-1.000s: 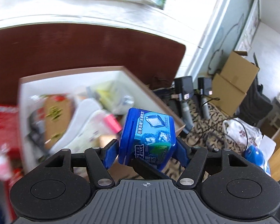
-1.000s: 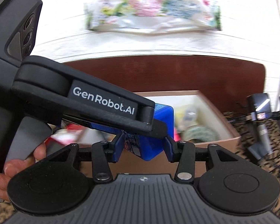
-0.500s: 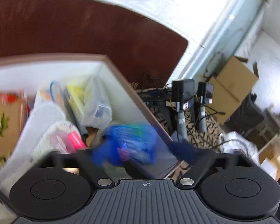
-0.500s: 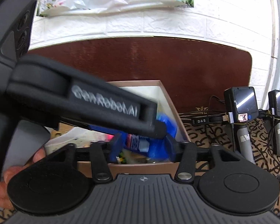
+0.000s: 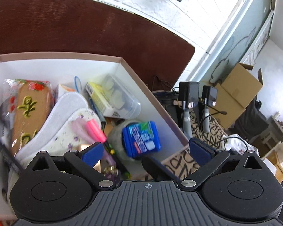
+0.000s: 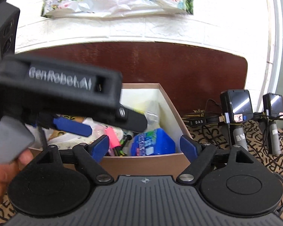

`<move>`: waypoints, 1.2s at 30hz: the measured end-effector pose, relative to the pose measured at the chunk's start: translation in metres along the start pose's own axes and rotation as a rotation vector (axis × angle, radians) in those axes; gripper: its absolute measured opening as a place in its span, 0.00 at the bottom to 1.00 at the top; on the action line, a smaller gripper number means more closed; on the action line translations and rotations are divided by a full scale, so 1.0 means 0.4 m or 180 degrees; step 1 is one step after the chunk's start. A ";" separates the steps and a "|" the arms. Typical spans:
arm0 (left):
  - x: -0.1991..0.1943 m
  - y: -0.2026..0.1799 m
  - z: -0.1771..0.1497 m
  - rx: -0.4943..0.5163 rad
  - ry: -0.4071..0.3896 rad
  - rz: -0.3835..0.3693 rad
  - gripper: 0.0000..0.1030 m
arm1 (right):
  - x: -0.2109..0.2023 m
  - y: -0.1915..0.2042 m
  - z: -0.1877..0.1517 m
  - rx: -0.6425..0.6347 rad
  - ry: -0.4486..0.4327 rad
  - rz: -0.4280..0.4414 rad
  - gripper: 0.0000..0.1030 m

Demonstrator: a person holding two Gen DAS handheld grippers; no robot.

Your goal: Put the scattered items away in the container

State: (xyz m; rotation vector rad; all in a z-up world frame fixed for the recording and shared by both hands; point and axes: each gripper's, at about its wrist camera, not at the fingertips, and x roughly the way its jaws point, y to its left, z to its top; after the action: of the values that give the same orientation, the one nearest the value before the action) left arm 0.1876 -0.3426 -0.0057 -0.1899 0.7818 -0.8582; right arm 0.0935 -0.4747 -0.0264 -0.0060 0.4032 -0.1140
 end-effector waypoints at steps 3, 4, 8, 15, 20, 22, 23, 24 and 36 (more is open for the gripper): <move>-0.059 -0.009 -0.032 0.0045 -0.0088 0.0012 1.00 | -0.038 0.027 0.010 -0.0067 -0.0086 0.0033 0.88; -0.079 -0.011 -0.044 0.0062 -0.0122 0.0022 1.00 | -0.053 0.039 0.013 -0.0092 -0.0113 0.0048 0.89; -0.168 -0.008 -0.096 0.0086 -0.0232 0.0101 1.00 | -0.108 0.099 0.012 -0.0274 -0.0206 0.0084 0.92; -0.339 0.061 -0.222 -0.0259 -0.0341 0.0272 1.00 | -0.199 0.232 -0.029 -0.0463 -0.0213 0.0377 0.95; -0.455 0.141 -0.326 -0.0596 -0.0387 0.0458 1.00 | -0.243 0.353 -0.083 -0.0439 -0.0077 0.0733 0.95; -0.501 0.171 -0.365 -0.0651 -0.0422 0.0579 1.00 | -0.255 0.407 -0.107 -0.0449 -0.0003 0.0851 0.95; -0.525 0.187 -0.384 -0.0682 -0.0439 0.0637 1.00 | -0.259 0.433 -0.118 -0.0455 0.0038 0.0908 0.95; -0.548 0.202 -0.401 -0.0711 -0.0453 0.0692 1.00 | -0.265 0.460 -0.128 -0.0466 0.0080 0.0971 0.95; -0.784 0.437 -0.520 -0.1186 -0.0681 0.1461 1.00 | -0.263 0.783 -0.187 -0.0735 0.0414 0.1622 0.95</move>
State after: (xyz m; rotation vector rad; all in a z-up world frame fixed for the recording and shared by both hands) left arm 0.0255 0.0352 -0.0623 -0.4070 0.7385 -0.2483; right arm 0.0026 -0.1504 -0.0630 -0.1231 0.5345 0.4370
